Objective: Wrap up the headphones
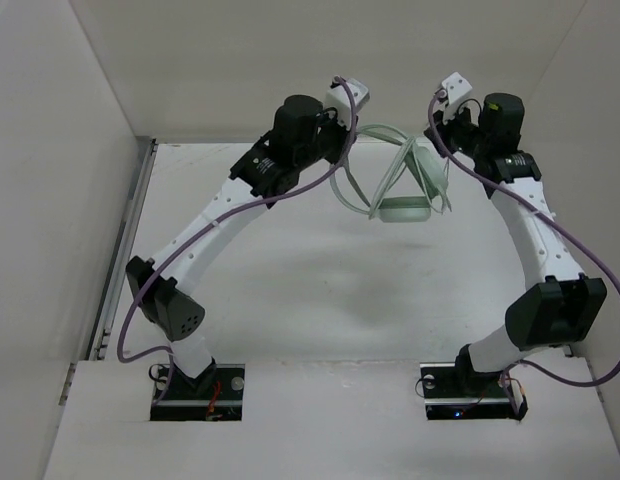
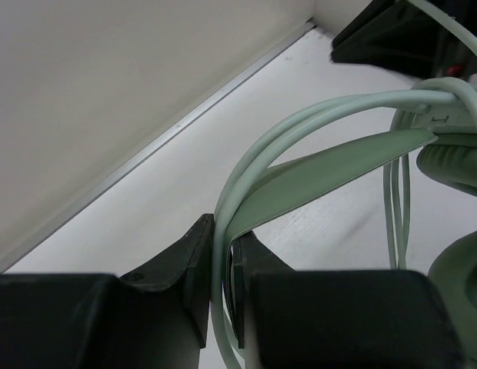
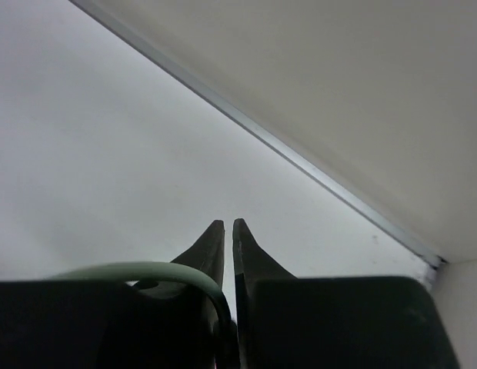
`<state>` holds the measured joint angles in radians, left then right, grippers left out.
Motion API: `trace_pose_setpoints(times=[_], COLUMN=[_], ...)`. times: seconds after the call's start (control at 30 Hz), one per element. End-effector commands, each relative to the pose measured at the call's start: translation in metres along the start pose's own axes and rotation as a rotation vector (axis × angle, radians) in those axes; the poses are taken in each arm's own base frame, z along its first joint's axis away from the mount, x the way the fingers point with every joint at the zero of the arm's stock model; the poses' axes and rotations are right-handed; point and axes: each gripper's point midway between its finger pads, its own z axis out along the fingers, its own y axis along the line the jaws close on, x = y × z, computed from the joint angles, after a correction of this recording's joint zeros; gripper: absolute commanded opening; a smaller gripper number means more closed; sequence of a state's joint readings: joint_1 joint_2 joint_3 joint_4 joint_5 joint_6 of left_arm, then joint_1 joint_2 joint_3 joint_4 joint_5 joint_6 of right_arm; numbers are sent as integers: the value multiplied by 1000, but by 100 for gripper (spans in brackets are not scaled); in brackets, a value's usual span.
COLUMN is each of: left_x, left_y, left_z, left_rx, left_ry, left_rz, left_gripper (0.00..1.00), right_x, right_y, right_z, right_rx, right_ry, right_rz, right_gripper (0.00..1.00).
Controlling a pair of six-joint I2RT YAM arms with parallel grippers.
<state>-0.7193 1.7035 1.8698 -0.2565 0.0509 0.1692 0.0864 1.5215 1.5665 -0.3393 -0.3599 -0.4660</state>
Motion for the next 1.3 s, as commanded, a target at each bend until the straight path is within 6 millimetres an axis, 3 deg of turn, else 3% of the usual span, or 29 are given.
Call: trace_pose_setpoints(times=[0.0,0.2,0.4,0.63,0.93,1.27], left_x=[-100,-126,-150,-177,-194,-202], left_y=[-26,-36,-36,-18,-1,45], left_z=[-53,-62,-64,-59,-56,-57], left_rx=[154,256,279,257,214,51], left_ry=[-256,-292,-344,-417,-479,-535], left_rz=[-133,-259,-307,-355,-350,-335], left_gripper=[3,3,3,3,3,3], right_x=[-31,-45,-63,-86,-79,-61], right_y=[12,47,87,127,145,162], right_z=[-1,-8,-25,-49,-53,-55], right_rx=[-128,-333,-586,-789,-831,-840], right_ry=[-159,-226,-289,-386,-361,-316], right_rz=[197,402,642,848,911,959], right_gripper=[16,26,27,33,40,43])
